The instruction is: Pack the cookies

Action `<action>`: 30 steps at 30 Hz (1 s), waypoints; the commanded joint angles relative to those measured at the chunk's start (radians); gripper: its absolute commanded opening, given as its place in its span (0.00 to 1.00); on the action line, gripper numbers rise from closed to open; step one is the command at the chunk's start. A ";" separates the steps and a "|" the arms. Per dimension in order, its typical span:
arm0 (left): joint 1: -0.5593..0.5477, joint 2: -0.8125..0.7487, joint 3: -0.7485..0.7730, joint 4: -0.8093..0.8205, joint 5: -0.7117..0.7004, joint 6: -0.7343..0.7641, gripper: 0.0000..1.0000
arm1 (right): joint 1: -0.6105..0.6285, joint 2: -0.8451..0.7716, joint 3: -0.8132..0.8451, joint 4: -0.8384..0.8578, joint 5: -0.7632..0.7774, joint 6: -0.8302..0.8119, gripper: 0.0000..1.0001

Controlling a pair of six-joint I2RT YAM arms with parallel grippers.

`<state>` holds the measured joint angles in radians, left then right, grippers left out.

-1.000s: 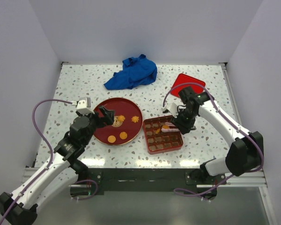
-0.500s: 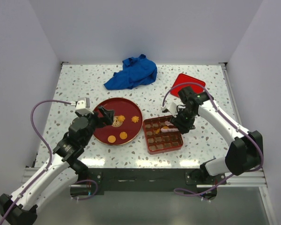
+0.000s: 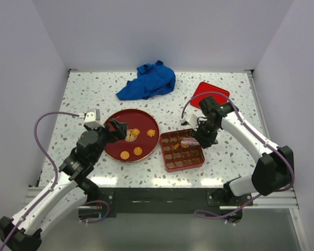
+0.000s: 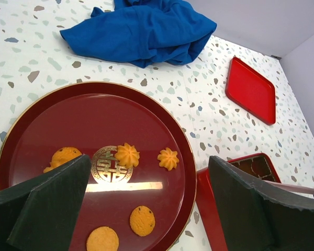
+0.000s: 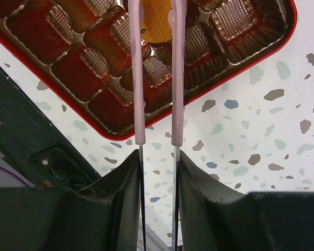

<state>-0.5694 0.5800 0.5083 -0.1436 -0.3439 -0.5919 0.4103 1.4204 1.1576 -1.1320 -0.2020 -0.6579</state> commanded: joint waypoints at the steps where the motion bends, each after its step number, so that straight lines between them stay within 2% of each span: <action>1: 0.006 -0.008 0.001 0.025 -0.017 -0.014 1.00 | 0.004 -0.028 0.033 -0.009 -0.030 -0.008 0.33; 6: 0.006 0.003 0.001 0.036 -0.009 -0.011 1.00 | 0.005 -0.025 0.027 0.003 -0.051 -0.009 0.30; 19: 0.006 -0.011 0.004 0.027 -0.017 -0.016 1.00 | 0.018 0.052 0.039 0.026 0.029 0.004 0.25; 30: 0.006 0.009 0.013 0.038 -0.009 -0.003 1.00 | 0.025 0.074 0.117 0.032 0.024 0.007 0.24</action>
<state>-0.5694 0.5850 0.5083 -0.1432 -0.3439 -0.5915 0.4274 1.4979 1.1984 -1.1122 -0.1749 -0.6552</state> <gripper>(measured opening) 0.997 0.262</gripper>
